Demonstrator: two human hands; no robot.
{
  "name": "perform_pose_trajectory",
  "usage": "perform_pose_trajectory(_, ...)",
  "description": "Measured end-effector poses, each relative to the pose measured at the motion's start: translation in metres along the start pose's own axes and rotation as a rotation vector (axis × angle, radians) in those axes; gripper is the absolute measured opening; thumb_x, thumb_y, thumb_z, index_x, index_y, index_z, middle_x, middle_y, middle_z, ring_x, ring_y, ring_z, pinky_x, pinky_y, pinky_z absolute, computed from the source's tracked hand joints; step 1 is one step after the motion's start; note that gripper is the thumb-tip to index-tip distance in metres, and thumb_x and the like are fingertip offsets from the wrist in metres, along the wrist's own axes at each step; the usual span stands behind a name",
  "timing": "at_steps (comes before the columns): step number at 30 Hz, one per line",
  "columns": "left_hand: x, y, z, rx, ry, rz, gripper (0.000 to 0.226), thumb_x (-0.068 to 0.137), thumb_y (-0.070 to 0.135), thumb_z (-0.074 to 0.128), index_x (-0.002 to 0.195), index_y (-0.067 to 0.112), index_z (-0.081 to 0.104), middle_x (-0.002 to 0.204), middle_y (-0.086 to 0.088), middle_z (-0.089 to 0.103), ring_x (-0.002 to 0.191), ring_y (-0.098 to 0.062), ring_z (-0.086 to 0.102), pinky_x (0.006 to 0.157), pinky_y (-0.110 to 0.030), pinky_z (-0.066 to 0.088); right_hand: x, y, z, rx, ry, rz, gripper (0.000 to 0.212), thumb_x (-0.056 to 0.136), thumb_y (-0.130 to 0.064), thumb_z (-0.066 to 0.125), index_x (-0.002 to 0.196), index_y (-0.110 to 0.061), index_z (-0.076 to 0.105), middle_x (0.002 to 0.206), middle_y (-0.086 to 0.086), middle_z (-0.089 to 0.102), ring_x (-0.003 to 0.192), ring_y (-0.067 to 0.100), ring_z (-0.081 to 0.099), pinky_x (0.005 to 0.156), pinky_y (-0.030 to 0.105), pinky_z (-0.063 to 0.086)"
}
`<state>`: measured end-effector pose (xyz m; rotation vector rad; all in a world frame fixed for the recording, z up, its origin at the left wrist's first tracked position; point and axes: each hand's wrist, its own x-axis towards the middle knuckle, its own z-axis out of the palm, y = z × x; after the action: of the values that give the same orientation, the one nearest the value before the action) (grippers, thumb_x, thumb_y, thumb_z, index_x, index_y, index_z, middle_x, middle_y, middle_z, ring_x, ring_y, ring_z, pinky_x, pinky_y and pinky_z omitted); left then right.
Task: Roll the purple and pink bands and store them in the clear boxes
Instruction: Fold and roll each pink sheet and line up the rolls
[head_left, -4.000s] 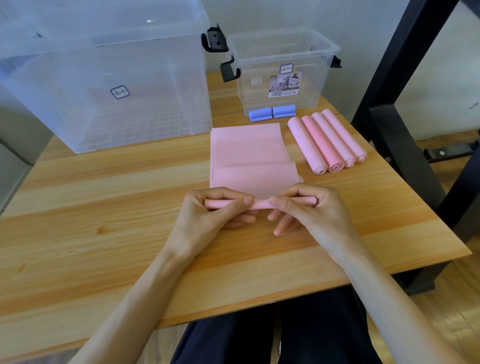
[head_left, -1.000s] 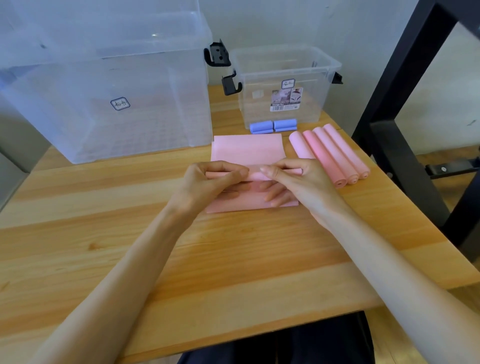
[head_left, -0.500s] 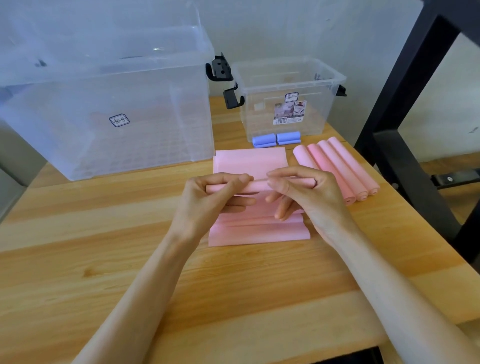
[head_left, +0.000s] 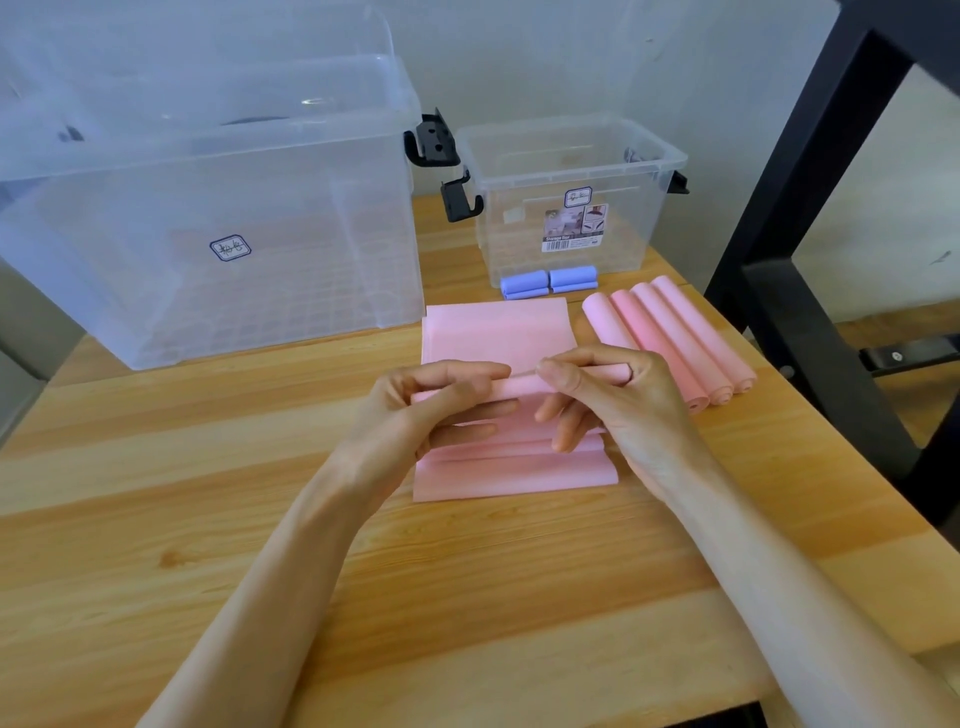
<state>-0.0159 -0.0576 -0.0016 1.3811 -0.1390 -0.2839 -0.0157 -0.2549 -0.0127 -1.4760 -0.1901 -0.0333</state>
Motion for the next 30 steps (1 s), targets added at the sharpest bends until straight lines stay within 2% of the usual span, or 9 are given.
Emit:
perform_pose_trajectory(3, -0.0006, -0.0001, 0.0036, 0.055, 0.071, 0.036, 0.023, 0.077, 0.026, 0.069, 0.095, 0.014, 0.077, 0.104, -0.006, 0.076, 0.094, -0.021, 0.074, 0.074, -0.022, 0.058, 0.0, 0.0007, -0.0002, 0.001, -0.002, 0.006, 0.024, 0.08, -0.026, 0.073, 0.089, -0.004, 0.075, 0.071, 0.017, 0.072, 0.046, 0.023, 0.064, 0.046, 0.027, 0.053)
perform_pose_trajectory(6, -0.0016, 0.0007, 0.0058, 0.093, 0.139, 0.057, 0.018, 0.088, 0.023, 0.065, 0.098, 0.012, 0.075, 0.093, -0.007, 0.078, 0.087, -0.019, 0.075, 0.07, -0.022, 0.057, -0.0005, 0.001, 0.0, -0.013, -0.027, -0.008, 0.026, 0.076, -0.02, 0.076, 0.098, -0.006, 0.076, 0.08, 0.016, 0.075, 0.053, 0.023, 0.067, 0.049, 0.029, 0.056)
perform_pose_trajectory(8, -0.0018, 0.0008, 0.006, 0.125, 0.165, 0.063, 0.015, 0.093, 0.02, 0.063, 0.098, 0.013, 0.075, 0.09, -0.007, 0.078, 0.084, -0.019, 0.076, 0.068, -0.021, 0.058, -0.0002, 0.0021, 0.0, -0.018, -0.028, -0.001, 0.028, 0.074, -0.018, 0.077, 0.1, -0.009, 0.076, 0.075, 0.014, 0.075, 0.054, 0.023, 0.068, 0.05, 0.029, 0.057)
perform_pose_trajectory(11, -0.0024, 0.0012, 0.0072, 0.144, 0.161, 0.062, 0.016, 0.089, 0.023, 0.066, 0.098, 0.014, 0.076, 0.091, -0.004, 0.078, 0.082, -0.019, 0.076, 0.067, -0.021, 0.057, 0.0006, 0.0044, 0.0004, -0.033, -0.008, -0.005, 0.024, 0.075, -0.017, 0.077, 0.098, -0.009, 0.076, 0.069, 0.012, 0.073, 0.054, 0.021, 0.068, 0.051, 0.028, 0.057)
perform_pose_trajectory(14, -0.0031, 0.0025, 0.0063, 0.148, 0.135, 0.056, 0.023, 0.08, 0.028, 0.07, 0.096, 0.012, 0.076, 0.092, -0.002, 0.078, 0.084, -0.018, 0.076, 0.069, -0.021, 0.058, 0.0009, 0.0058, 0.0002, -0.043, 0.007, -0.02, 0.016, 0.08, -0.016, 0.074, 0.093, -0.007, 0.076, 0.076, 0.01, 0.075, 0.053, 0.02, 0.066, 0.051, 0.028, 0.056)
perform_pose_trajectory(16, -0.0031, 0.0024, 0.0045, 0.151, 0.124, 0.052, 0.024, 0.076, 0.027, 0.071, 0.093, 0.01, 0.076, 0.091, -0.003, 0.078, 0.085, -0.018, 0.075, 0.07, -0.022, 0.058, 0.0009, 0.0061, 0.0001, -0.061, 0.012, -0.017, 0.019, 0.081, -0.02, 0.072, 0.092, -0.006, 0.076, 0.075, 0.009, 0.075, 0.052, 0.02, 0.066, 0.05, 0.029, 0.056)
perform_pose_trajectory(21, -0.0019, 0.0017, 0.0049, 0.141, 0.152, 0.057, 0.024, 0.075, 0.028, 0.072, 0.09, 0.01, 0.076, 0.086, -0.004, 0.078, 0.081, -0.017, 0.076, 0.067, -0.02, 0.057, 0.0011, 0.006, 0.0013, -0.052, -0.007, 0.011, 0.029, 0.081, -0.029, 0.07, 0.096, -0.005, 0.075, 0.076, 0.014, 0.074, 0.05, 0.022, 0.066, 0.049, 0.029, 0.056)
perform_pose_trajectory(26, -0.0013, 0.001, 0.0056, 0.13, 0.181, 0.049, 0.025, 0.081, 0.032, 0.068, 0.092, 0.011, 0.076, 0.086, -0.007, 0.078, 0.08, -0.017, 0.076, 0.065, -0.02, 0.058, -0.0004, 0.0047, 0.0018, -0.045, -0.038, -0.015, 0.023, 0.076, -0.018, 0.076, 0.097, -0.009, 0.075, 0.074, 0.016, 0.073, 0.049, 0.023, 0.065, 0.05, 0.029, 0.056)
perform_pose_trajectory(30, -0.0027, 0.0035, 0.0016, 0.112, 0.116, 0.044, 0.024, 0.079, 0.027, 0.069, 0.096, 0.012, 0.076, 0.095, -0.003, 0.078, 0.086, -0.018, 0.075, 0.07, -0.021, 0.058, -0.0003, 0.004, 0.0026, -0.053, 0.009, -0.023, 0.016, 0.078, -0.019, 0.074, 0.09, -0.007, 0.076, 0.069, 0.016, 0.072, 0.045, 0.023, 0.063, 0.047, 0.027, 0.053)
